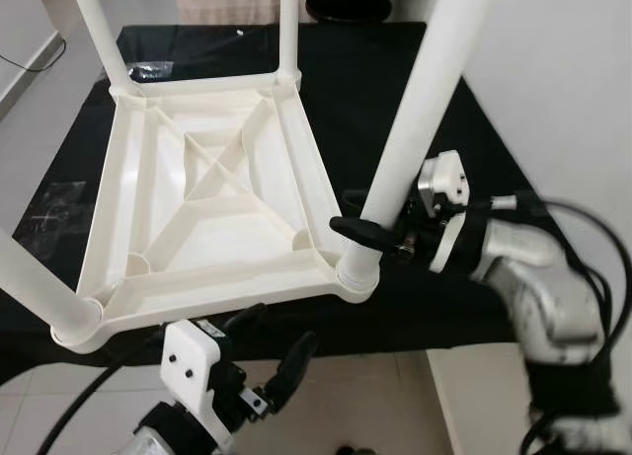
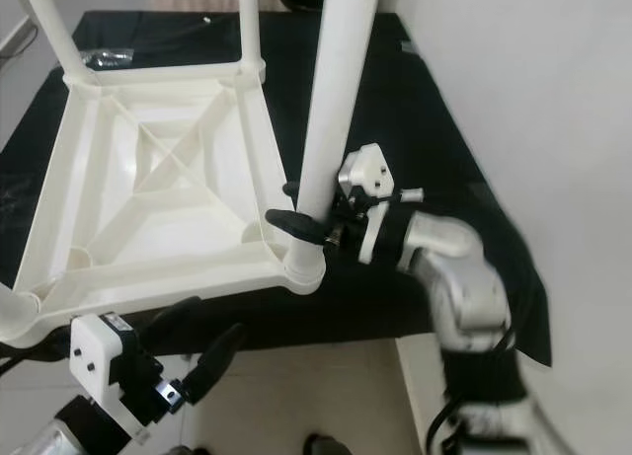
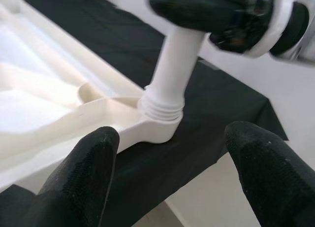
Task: Building children table
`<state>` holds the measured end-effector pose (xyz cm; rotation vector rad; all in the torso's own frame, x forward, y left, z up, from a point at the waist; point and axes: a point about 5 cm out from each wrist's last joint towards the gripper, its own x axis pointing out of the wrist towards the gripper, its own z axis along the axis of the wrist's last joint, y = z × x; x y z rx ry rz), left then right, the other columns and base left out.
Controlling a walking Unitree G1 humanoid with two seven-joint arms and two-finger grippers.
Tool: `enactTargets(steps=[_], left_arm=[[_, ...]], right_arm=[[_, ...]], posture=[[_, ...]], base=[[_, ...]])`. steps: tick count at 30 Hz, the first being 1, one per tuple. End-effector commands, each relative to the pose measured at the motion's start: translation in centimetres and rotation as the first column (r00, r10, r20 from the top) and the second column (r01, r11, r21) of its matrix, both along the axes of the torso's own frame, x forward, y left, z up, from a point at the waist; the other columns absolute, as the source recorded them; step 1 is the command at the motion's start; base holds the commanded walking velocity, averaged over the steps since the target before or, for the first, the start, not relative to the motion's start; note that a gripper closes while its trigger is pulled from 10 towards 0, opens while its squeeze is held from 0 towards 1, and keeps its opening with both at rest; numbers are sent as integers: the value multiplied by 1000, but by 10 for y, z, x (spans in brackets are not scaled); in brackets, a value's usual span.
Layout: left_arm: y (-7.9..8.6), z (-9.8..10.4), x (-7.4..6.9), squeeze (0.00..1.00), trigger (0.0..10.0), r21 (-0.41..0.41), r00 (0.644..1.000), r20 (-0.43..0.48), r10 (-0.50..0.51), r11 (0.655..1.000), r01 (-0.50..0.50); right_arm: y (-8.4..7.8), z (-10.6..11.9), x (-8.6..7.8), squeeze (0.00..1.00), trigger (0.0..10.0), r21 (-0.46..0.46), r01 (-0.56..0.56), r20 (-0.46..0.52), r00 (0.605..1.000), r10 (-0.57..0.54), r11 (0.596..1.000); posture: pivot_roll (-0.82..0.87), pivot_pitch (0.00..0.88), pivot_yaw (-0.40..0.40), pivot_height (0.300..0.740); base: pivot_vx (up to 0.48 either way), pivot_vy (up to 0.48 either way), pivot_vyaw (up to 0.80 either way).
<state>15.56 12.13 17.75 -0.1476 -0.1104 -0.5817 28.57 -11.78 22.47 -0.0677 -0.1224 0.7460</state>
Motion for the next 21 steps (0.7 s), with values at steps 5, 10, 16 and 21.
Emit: enactTargets(steps=[5,10,16,21], left_arm=[[4,-1,1,0,10000,-2,1000,-12,1,1000,-1],[4,-3,3,0,10000,1,1000,-14,0,1000,0],[4,-3,4,0,10000,4,1000,-10,6,1000,-6],[3,-3,3,0,10000,3,1000,-11,5,1000,-5]], right_arm=[[0,-42,-19,0,0,-165,475,-76,868,-491,864],[1,-41,-11,0,0,-157,473,-84,868,-489,867],[15,-26,-4,1000,10000,-92,319,-91,941,-327,943],[23,-2,6,1000,10000,-36,65,-19,998,-66,997]], posture=[[-53,233,-51,740],[-46,219,-45,740],[-44,218,-47,740],[-35,217,-48,740]], base=[[0,0,0],[0,0,0],[0,0,0],[0,0,0]])
